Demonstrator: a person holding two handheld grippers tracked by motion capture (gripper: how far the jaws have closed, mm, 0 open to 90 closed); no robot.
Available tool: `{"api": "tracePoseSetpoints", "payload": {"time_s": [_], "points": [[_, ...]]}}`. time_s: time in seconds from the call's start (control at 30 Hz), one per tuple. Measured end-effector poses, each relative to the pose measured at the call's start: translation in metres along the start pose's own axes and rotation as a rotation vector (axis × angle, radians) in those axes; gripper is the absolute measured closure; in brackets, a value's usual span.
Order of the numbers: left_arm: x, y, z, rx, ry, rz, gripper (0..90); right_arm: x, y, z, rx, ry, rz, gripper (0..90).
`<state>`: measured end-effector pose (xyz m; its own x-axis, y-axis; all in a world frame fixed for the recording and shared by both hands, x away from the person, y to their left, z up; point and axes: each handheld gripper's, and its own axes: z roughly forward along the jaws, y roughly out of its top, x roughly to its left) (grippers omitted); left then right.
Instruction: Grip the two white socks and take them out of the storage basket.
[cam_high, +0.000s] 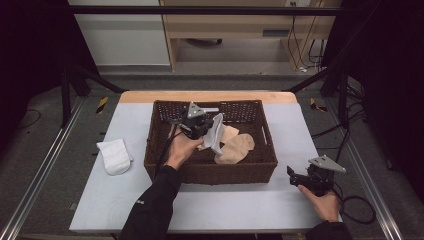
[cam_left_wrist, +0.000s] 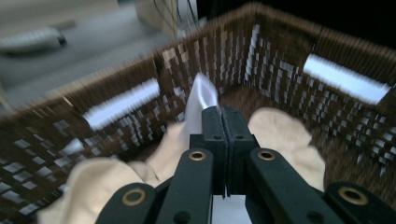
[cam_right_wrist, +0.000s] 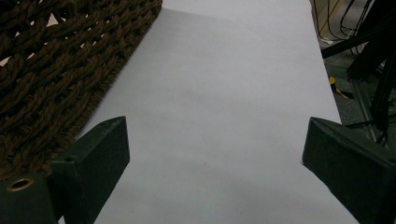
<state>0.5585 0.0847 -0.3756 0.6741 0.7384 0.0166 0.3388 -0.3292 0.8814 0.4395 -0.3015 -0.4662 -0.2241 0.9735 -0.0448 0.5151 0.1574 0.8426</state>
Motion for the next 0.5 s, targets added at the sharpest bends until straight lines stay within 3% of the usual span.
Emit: {"api": "tracePoseSetpoints", "payload": {"time_s": [0.13,0.23,0.5], "points": [[0.003,0.007,-0.022,-0.091,0.004,-0.005,89.1,0.000,0.000,0.000,0.002,-0.001,-0.002,7.6],[0.006,0.012,-0.035,-0.131,0.020,0.010,89.2,0.000,0.000,0.000,0.002,-0.001,-0.002,7.7],[0.008,0.027,-0.072,-0.277,0.018,-0.006,89.1,0.000,0.000,0.001,0.004,-0.004,-0.002,7.7]]}}
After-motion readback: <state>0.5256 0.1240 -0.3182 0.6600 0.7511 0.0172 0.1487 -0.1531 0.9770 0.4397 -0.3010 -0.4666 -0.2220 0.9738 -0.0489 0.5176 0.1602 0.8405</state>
